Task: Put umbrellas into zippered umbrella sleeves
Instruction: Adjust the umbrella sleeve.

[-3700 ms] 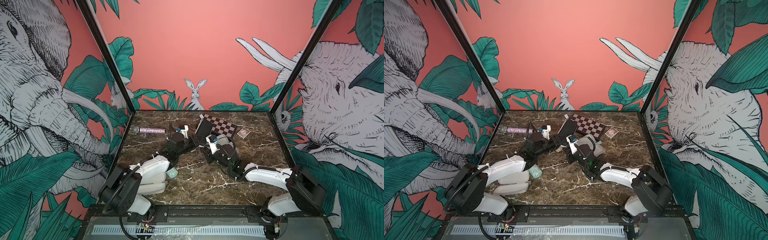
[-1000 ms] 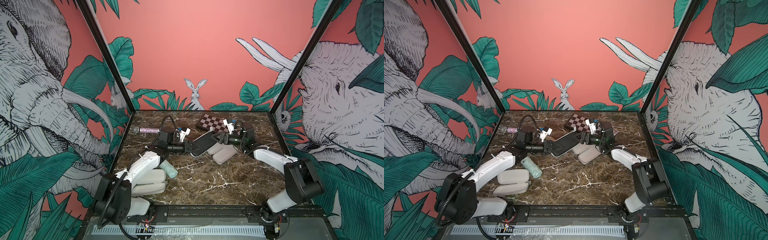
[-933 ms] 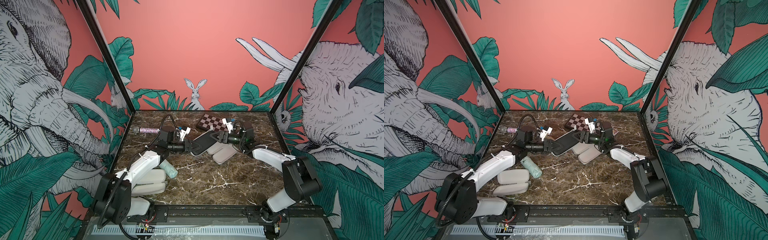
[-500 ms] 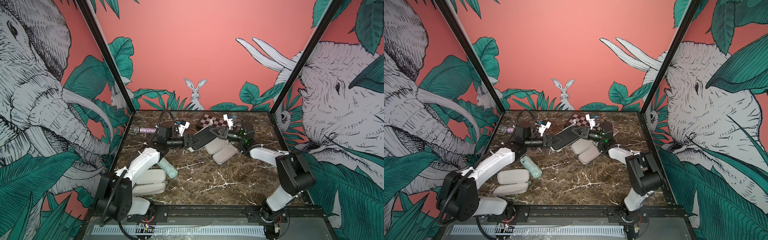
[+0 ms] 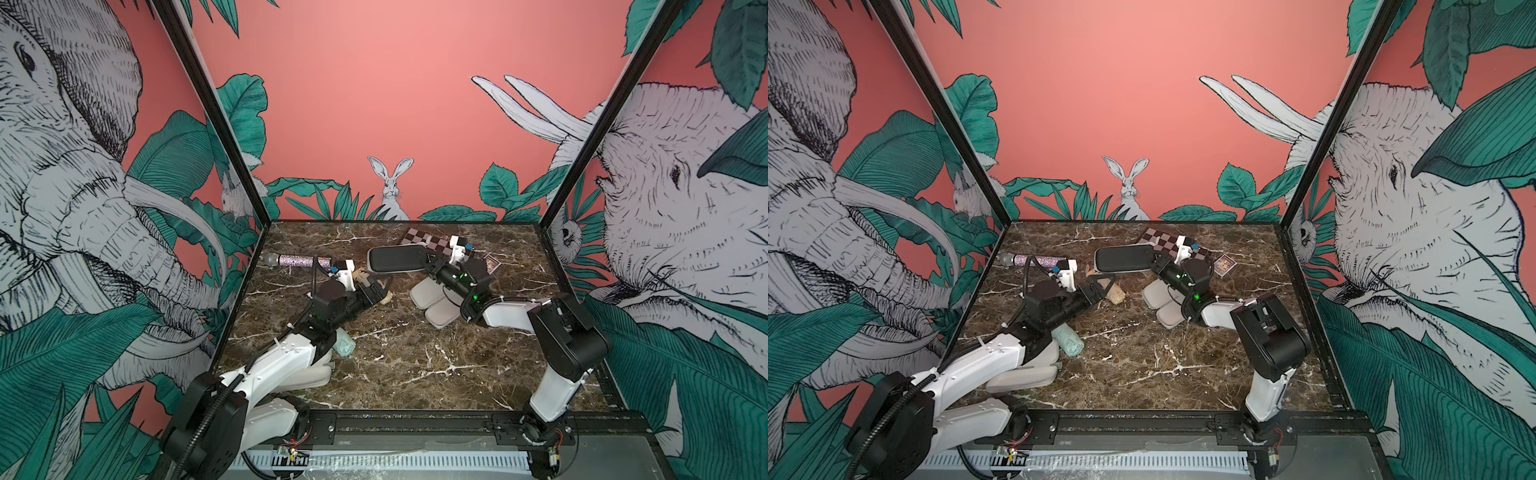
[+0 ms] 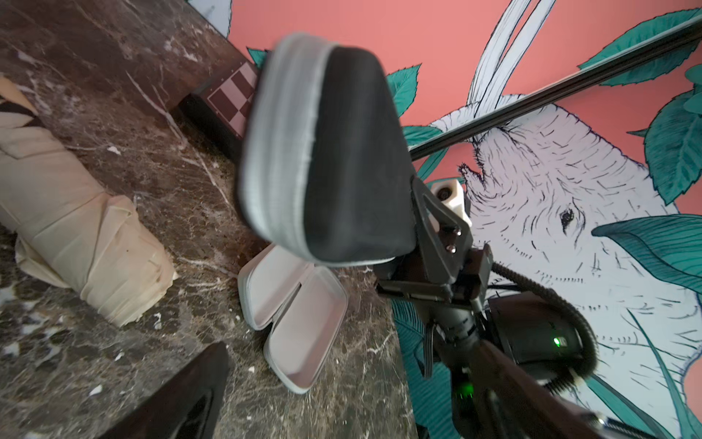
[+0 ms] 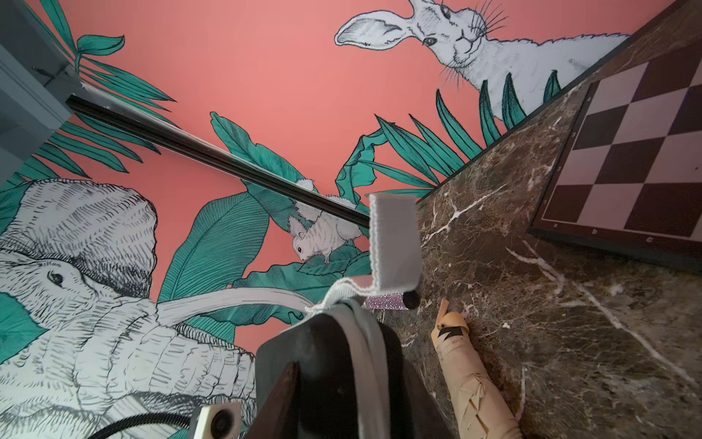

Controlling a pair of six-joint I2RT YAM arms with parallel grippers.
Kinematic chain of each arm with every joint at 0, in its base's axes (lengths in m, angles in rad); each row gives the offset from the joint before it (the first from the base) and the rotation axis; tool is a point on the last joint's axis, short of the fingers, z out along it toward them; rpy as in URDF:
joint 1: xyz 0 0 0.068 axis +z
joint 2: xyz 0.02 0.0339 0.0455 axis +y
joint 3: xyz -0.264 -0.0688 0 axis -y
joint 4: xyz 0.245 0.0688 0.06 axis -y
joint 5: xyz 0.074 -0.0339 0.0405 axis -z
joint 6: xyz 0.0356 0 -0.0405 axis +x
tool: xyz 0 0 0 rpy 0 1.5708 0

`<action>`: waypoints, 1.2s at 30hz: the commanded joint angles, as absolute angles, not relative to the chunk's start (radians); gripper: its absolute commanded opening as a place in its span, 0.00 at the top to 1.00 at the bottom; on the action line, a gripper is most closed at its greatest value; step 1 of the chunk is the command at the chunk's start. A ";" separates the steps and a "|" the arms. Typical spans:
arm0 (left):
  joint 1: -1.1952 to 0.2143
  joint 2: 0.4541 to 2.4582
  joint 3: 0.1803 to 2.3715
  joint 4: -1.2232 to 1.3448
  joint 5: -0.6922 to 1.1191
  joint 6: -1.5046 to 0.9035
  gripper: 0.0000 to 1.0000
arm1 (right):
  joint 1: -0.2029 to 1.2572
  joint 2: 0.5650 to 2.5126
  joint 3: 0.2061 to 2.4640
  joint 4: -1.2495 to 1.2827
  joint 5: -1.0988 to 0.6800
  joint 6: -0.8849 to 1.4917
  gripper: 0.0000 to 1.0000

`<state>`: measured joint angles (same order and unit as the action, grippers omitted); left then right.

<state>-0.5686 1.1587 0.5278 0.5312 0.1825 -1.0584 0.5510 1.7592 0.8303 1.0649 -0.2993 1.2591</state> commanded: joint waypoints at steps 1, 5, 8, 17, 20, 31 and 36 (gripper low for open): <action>-0.588 1.189 0.546 0.709 -0.010 -1.057 0.01 | 0.625 1.700 0.856 1.143 -0.073 1.354 0.86; -0.592 1.283 0.600 0.790 0.004 -1.058 0.01 | 0.681 1.703 0.874 1.155 -0.046 1.381 0.84; -0.592 1.329 0.612 0.856 -0.008 -1.063 0.05 | 0.710 1.688 0.864 1.152 -0.025 1.424 0.84; -0.613 1.363 0.644 0.812 -0.067 -1.049 0.03 | 0.744 1.679 0.795 1.204 0.096 1.541 0.83; -0.617 1.378 0.631 0.835 -0.109 -1.040 0.04 | 0.755 1.683 0.814 1.190 0.080 1.564 0.82; -0.617 1.465 0.694 0.957 -0.158 -1.043 0.68 | 0.776 1.689 0.774 1.180 0.064 1.609 0.53; -0.613 1.379 0.697 0.799 -0.211 -1.044 0.77 | 0.712 1.560 0.667 1.072 0.009 1.454 0.33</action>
<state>-0.6209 1.4574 0.6674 0.8375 -0.1402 -1.0546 0.7433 1.6558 0.7059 1.0698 0.0021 1.4578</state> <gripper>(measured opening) 0.346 0.664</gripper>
